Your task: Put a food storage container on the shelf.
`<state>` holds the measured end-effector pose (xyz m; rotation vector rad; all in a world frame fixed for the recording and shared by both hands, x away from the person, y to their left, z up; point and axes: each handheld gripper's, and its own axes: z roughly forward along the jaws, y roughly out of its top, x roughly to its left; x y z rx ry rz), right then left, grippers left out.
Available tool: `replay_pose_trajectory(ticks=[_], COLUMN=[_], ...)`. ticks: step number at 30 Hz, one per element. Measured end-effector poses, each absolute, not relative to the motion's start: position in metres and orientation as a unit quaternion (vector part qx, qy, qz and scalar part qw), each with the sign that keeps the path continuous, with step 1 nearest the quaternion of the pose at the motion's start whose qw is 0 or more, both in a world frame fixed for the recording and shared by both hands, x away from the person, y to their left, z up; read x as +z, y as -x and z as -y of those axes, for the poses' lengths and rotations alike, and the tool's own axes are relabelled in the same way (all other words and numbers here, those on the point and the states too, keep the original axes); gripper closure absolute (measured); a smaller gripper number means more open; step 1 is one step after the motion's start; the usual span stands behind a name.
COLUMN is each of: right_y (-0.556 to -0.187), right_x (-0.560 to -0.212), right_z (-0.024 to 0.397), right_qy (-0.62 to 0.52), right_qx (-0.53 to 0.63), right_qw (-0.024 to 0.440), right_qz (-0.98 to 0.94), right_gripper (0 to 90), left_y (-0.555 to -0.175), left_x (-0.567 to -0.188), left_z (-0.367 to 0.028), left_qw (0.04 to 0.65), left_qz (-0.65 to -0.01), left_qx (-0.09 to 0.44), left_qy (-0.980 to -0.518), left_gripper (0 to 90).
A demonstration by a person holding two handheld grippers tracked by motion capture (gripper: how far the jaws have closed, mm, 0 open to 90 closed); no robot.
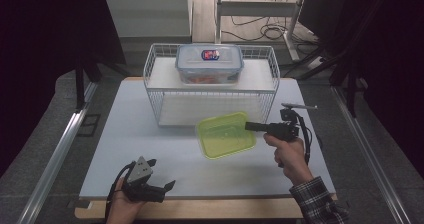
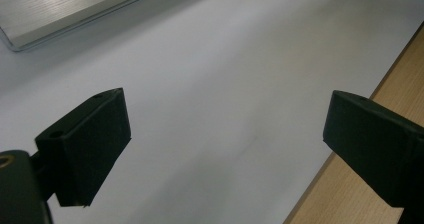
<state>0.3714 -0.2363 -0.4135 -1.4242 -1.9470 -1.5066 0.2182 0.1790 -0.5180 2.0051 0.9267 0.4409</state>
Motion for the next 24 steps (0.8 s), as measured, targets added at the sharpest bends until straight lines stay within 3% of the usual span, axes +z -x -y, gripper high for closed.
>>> replay_pose_trajectory(ticks=[24], right_y=[-0.385], right_x=[-0.358], right_z=[0.23], right_qy=[0.48], right_qx=[-0.548], right_qw=[0.12], right_qz=[0.674], right_gripper=[80.4], left_y=[-0.219], left_x=[-0.518], left_z=[-0.18], left_qw=[0.43], left_qz=[-0.372], left_qx=[0.176], left_qy=[-0.803], left_gripper=[4.6])
